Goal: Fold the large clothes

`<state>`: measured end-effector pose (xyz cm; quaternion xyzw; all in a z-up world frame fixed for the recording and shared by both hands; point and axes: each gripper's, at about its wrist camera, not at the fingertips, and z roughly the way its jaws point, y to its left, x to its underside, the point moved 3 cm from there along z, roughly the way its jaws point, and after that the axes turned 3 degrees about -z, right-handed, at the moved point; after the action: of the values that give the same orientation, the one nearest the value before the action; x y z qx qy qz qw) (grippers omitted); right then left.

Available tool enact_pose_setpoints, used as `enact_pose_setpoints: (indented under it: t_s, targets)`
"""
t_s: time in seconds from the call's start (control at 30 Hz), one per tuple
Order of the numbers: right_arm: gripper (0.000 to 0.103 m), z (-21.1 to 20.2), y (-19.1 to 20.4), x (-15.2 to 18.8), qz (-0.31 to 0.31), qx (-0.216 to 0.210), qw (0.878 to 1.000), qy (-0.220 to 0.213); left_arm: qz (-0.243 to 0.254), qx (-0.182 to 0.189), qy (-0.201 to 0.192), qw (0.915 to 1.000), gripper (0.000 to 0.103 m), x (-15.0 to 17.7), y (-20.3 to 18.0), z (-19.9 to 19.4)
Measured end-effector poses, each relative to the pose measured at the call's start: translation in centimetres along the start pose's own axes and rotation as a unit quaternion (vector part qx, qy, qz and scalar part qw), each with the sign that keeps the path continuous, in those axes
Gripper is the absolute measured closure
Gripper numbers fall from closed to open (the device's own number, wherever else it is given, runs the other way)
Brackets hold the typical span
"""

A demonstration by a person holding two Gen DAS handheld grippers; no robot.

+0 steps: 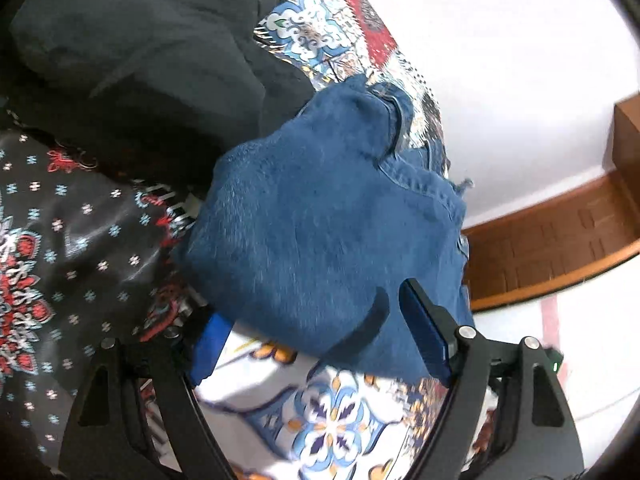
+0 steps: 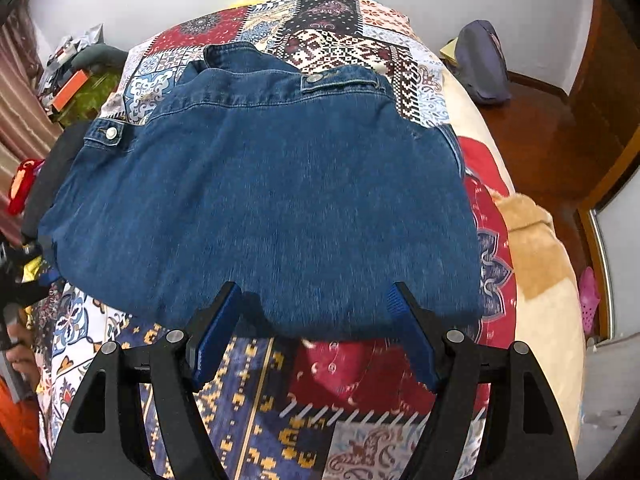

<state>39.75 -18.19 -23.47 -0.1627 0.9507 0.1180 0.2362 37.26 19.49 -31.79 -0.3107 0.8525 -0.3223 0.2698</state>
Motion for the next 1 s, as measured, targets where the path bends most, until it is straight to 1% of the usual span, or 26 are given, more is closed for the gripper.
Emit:
enact_pose_setpoints:
  t_s: [0.1,0.13,0.2,0.23,0.27,0.33,0.37,0.4,0.43,0.47,0.5,0.6,0.67,0.73,0.8,0.87,0.93,1.0]
  targets:
    - [0.031,-0.3,-0.1,0.0,0.019,-0.013,1.0,-0.005,-0.014,-0.012,0.005,0.9998,0.023,-0.7,0.2,2.0]
    - [0.031,-0.3,-0.3,0.0,0.027,-0.018,0.999,-0.007,-0.008,-0.027,-0.001,0.9996,0.023,-1.0,0.0,2.6]
    - [0.031,-0.3,-0.2,0.1,0.04,-0.026,0.999,-0.006,0.011,-0.068,-0.014,0.9975,0.023,-1.4,-0.6,3.3]
    - [0.031,-0.2,-0.1,0.2,0.045,-0.029,0.999,-0.005,0.026,-0.09,-0.021,0.9954,0.027,-1.3,-0.9,3.5]
    - [0.031,-0.4,0.2,0.4,0.047,-0.03,0.998,-0.005,0.042,-0.111,-0.031,0.9925,0.031,-1.3,-1.6,3.7]
    - [0.031,-0.5,0.7,0.7,0.043,-0.031,0.999,-0.001,0.073,-0.125,-0.042,0.9885,0.065,-1.2,-2.8,3.4]
    - [0.031,-0.5,0.9,0.7,0.041,-0.03,0.999,0.001,0.11,-0.162,-0.06,0.9787,0.068,-1.0,-4.6,3.0]
    - [0.031,-0.6,1.1,0.8,0.036,-0.028,0.999,0.002,0.149,-0.186,-0.078,0.9681,0.073,-0.9,-6.2,2.7]
    - [0.031,-0.7,1.3,0.8,0.033,-0.025,0.999,0.003,0.188,-0.203,-0.096,0.9561,0.075,-0.6,-8.0,2.3]
    - [0.031,-0.8,1.4,0.8,0.031,-0.023,0.999,0.004,0.213,-0.207,-0.111,0.9484,0.076,-0.4,-9.7,1.7]
    - [0.031,-1.1,1.7,0.6,0.029,-0.023,0.999,0.004,0.224,-0.195,-0.123,0.9469,0.078,-0.4,-11.1,0.9]
    - [0.031,-2.2,2.6,-0.2,0.021,-0.023,1.0,-0.005,0.221,-0.134,-0.143,0.9554,0.08,-1.5,-14.6,-2.2]
    - [0.031,-3.1,3.7,-1.2,0.01,-0.024,1.0,-0.017,0.223,-0.104,-0.157,0.9564,0.081,-2.2,-16.5,-4.4]
    - [0.031,-4.3,5.6,-2.7,-0.008,-0.03,0.999,-0.035,0.229,-0.084,-0.172,0.9546,0.081,-2.6,-17.7,-6.8]
    - [0.031,-4.9,7.7,-3.9,-0.027,-0.04,0.998,-0.047,0.236,-0.08,-0.191,0.9494,0.081,-3.0,-18.2,-9.0]
    - [0.031,-4.9,10.4,-4.9,-0.051,-0.056,0.996,-0.054,0.246,-0.092,-0.211,0.9417,0.082,-3.2,-18.1,-10.7]
    - [0.031,-3.8,13.7,-5.5,-0.077,-0.081,0.993,-0.048,0.24,-0.099,-0.222,0.9397,0.082,-3.4,-17.1,-12.2]
    - [0.031,-2.0,16.4,-5.5,-0.093,-0.1,0.99,-0.031,0.231,-0.114,-0.231,0.9382,0.082,-3.7,-15.8,-13.0]
